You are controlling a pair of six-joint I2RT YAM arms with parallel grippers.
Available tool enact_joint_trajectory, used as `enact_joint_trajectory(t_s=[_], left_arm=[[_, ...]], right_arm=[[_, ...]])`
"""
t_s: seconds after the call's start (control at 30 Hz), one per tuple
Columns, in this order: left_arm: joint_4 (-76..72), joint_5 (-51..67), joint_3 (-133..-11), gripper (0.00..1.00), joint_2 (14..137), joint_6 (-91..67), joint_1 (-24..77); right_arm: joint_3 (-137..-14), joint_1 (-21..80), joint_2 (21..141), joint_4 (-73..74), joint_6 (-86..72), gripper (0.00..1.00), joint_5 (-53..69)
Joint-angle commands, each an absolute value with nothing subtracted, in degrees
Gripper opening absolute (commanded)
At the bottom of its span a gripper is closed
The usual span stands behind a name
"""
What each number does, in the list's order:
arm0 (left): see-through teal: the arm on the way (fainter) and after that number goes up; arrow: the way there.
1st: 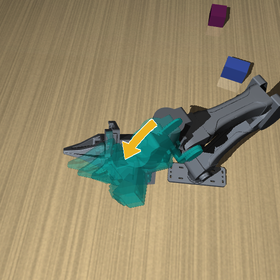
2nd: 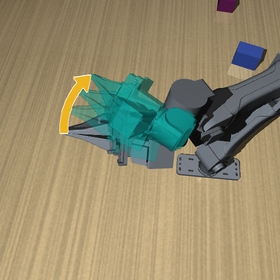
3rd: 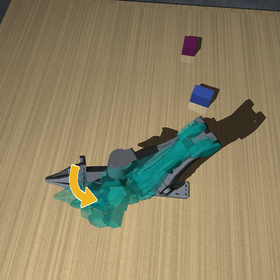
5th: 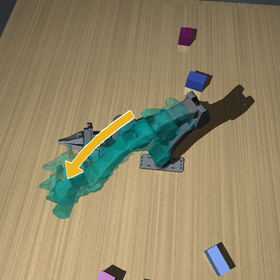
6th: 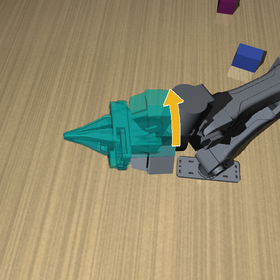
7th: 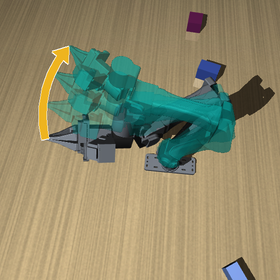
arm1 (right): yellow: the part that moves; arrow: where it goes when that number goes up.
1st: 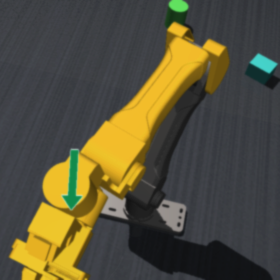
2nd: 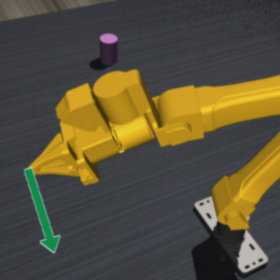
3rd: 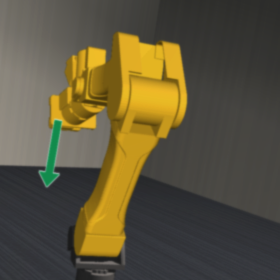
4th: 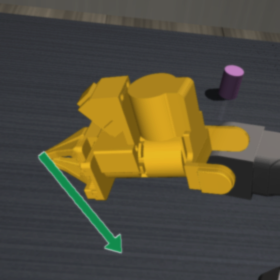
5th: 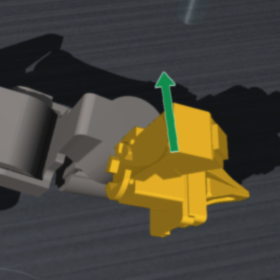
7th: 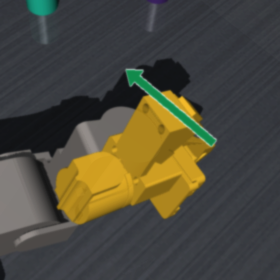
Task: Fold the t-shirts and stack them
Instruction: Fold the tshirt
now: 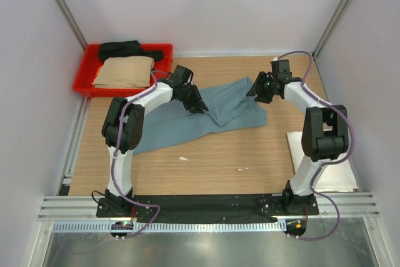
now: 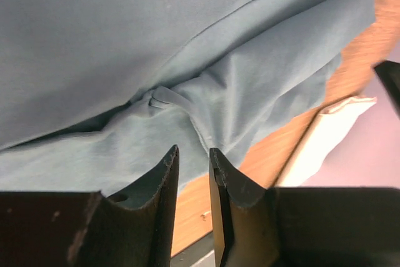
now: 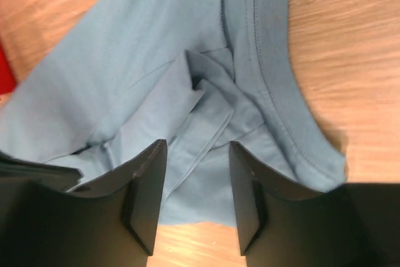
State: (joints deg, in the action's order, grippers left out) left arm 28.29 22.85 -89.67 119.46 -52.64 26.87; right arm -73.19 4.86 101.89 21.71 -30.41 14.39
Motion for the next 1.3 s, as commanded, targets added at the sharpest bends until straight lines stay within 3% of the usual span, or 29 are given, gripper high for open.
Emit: enact_joint_trajectory(t_s=[0.0,0.03,0.1,0.4,1.27], left_arm=[[25.93,25.75,-91.67,0.27,119.26,-57.65,26.89],[25.58,25.84,-91.67,0.26,119.35,-58.53,26.98],[25.05,26.72,-91.58,0.21,119.71,-59.94,27.33],[25.05,25.58,-91.84,0.20,120.32,-59.85,30.41],[32.43,23.64,-94.31,0.26,121.11,-58.36,36.03]], right_arm=[[-76.72,4.75,105.55,21.00,-24.96,0.49,17.31],[-77.51,4.66,106.25,21.35,-24.87,0.35,17.84],[-77.61,4.57,107.40,21.18,-25.57,0.28,18.02],[-76.38,4.39,109.51,19.69,-27.25,0.33,16.96],[-80.07,4.04,115.58,17.84,-28.74,0.34,19.16]])
